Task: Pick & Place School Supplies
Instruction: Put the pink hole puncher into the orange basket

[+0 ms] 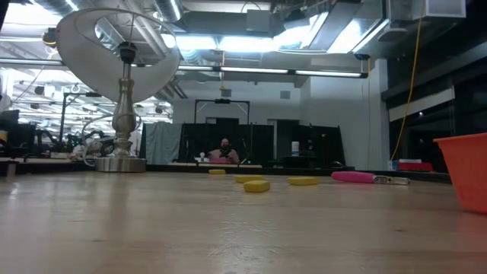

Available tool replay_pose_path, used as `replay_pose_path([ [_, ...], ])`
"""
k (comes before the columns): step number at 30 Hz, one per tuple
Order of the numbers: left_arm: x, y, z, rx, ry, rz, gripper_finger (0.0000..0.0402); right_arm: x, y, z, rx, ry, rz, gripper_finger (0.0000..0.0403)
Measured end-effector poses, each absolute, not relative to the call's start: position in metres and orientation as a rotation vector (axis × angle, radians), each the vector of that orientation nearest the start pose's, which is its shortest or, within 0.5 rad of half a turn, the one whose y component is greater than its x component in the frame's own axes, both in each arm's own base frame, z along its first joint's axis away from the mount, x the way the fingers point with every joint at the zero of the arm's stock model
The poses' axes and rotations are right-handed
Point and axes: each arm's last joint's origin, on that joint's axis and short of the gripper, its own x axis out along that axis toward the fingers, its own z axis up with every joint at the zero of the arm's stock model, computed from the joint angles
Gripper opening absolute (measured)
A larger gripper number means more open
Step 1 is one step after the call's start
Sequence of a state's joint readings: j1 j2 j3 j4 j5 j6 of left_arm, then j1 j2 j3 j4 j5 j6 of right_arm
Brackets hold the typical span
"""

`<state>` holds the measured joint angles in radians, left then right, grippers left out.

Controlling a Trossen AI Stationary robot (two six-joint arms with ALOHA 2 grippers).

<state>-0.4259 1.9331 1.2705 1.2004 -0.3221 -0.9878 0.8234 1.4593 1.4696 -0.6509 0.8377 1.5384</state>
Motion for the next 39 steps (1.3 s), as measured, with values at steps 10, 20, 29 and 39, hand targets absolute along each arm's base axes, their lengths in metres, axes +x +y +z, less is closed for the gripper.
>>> replay_pose_path([
  [10,0.384,-0.179,0.298,-1.148,-0.444,-0.342,0.0031,0.225,0.207,0.372,1.037,0.314,-0.361,0.0192],
  [20,0.385,-0.177,0.298,-1.142,-0.452,-0.33,0.0031,0.229,0.205,0.374,1.009,0.306,-0.342,0.01],
  [29,0.384,-0.177,0.299,-1.114,-0.471,-0.326,0.0031,0.231,0.203,0.376,0.979,0.297,-0.333,0.0013],
  [39,0.375,-0.182,0.307,-1.169,-0.548,-0.33,0.0142,0.23,0.203,0.374,0.916,0.306,-0.344,0.0],
])
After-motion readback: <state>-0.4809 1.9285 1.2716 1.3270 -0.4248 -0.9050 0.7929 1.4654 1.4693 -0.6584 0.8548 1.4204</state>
